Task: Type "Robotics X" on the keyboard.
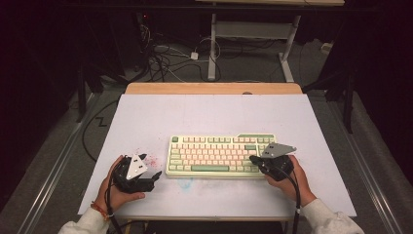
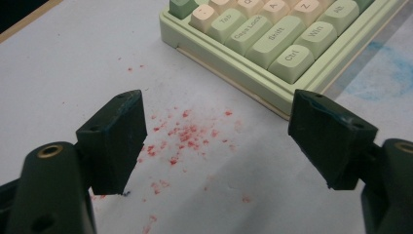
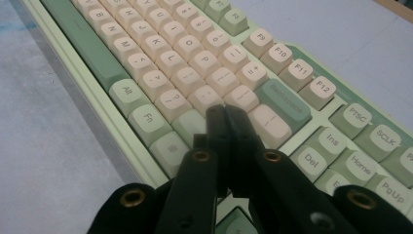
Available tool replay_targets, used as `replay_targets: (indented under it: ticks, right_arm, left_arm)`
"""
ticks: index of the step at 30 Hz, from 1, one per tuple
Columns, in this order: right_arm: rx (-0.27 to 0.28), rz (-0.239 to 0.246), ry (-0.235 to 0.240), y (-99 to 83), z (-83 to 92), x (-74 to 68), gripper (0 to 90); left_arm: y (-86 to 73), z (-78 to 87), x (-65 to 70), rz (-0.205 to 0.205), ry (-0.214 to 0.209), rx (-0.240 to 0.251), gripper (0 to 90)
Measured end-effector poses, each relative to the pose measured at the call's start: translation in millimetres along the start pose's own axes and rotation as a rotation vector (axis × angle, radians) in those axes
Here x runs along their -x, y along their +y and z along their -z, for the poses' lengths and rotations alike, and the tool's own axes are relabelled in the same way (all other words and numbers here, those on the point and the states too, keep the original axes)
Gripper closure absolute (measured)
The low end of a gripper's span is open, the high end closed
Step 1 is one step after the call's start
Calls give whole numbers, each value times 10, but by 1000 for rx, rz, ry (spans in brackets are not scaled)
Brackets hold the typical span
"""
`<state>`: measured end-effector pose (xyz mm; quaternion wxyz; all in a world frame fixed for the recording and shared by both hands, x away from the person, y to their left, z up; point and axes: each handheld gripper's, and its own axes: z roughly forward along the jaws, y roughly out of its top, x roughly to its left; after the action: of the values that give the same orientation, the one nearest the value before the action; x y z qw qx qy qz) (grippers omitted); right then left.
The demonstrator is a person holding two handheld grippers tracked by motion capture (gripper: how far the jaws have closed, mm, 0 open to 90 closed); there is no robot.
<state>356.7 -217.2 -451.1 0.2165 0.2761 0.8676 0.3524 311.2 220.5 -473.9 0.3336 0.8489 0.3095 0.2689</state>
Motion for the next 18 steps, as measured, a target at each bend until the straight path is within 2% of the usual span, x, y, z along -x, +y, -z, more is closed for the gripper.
replay_targets:
  ticks: [6,8,9,10,11,12,14,17,18]
  right_arm:
    - [-15,-4,-2,-33,-47,4,900]
    - [-16,-2,-3,-36,-50,9,900]
    - [-18,1,0,-40,-55,8,900]
    - [-27,2,-4,-52,-67,-3,900]
    - [-14,-3,4,-63,-72,-9,900]
    - [-15,-1,3,-61,-70,-11,900]
    - [-14,-1,2,-61,-69,-18,900]
    - [-9,0,0,-67,-70,-25,900]
    - [-7,1,-2,-70,-70,-29,900]
  left_arm:
    - [2,4,6,1,-1,2,212]
    - [1,8,1,-3,-11,-6,256]
    - [2,26,6,9,-32,-7,286]
    - [10,34,3,15,-50,-1,329]
    - [10,34,3,15,-50,-1,349]
    - [34,45,-2,10,-68,9,410]
    - [61,51,0,25,-105,2,531]
    - [93,54,1,27,-110,4,706]
    - [128,57,-7,34,-128,7,762]
